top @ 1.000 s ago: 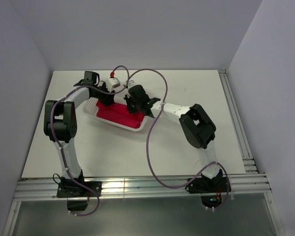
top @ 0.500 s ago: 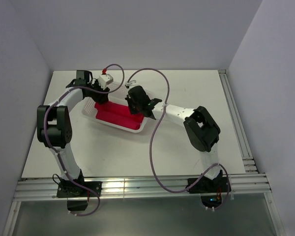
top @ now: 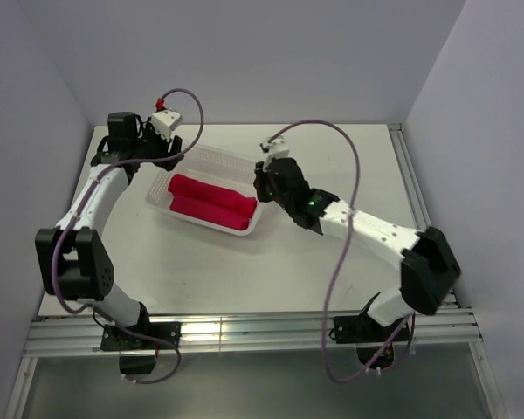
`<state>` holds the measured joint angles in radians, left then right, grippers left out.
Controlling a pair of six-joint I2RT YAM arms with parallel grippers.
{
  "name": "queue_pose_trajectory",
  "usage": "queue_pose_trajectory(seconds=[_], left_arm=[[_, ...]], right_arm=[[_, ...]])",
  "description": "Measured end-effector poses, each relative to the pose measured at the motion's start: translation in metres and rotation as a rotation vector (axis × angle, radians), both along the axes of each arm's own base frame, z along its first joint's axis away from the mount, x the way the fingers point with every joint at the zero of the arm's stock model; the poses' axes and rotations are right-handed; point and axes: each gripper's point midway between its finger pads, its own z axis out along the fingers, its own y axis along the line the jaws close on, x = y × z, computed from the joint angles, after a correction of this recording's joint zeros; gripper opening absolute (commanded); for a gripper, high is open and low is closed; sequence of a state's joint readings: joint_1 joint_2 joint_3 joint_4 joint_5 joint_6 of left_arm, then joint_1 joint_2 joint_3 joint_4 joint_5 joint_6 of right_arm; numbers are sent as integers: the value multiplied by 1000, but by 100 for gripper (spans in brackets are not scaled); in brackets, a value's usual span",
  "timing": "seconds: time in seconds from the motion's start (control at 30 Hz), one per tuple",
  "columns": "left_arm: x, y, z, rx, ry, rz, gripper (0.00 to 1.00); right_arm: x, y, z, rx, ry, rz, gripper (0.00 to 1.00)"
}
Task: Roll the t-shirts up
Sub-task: Place the rolled tshirt into the container
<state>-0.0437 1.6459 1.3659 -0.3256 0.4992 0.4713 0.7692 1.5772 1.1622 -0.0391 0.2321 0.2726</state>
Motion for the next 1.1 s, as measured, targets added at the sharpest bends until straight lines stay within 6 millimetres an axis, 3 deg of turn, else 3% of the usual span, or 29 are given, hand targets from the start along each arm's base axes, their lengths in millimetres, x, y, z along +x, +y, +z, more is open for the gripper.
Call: queue_pose_trajectory(seconds=[0.03,0.07,0.17,0.23,0.33,0.43,0.73,0.83,1.1], left_arm=[[-3,2,13,-14,-31,20,66],[-7,4,26,-27,-62,40,68],[-27,14,55,-65,-143,93,78],[-44,27,70,-99,-186,142,83],[-62,52,78,-124,-219,227,99],[-85,70,77,-143,-242,300,99],[-165,61,34,-272,-327,354,100],[-176,62,18,-349,-329,414,99],[-173,80,4,-455,-336,580,99]], right_arm=[[-6,-7,12,23,-28,-5,28],[-12,-14,24,47,-56,-11,45],[-34,-41,62,129,-146,-30,72],[-52,-62,76,176,-204,-47,78],[-77,-92,78,212,-253,-70,78],[-99,-116,72,240,-279,-83,80],[-145,-184,56,405,-339,-231,80],[-153,-200,41,450,-339,-285,81],[-157,-212,23,498,-328,-343,83]])
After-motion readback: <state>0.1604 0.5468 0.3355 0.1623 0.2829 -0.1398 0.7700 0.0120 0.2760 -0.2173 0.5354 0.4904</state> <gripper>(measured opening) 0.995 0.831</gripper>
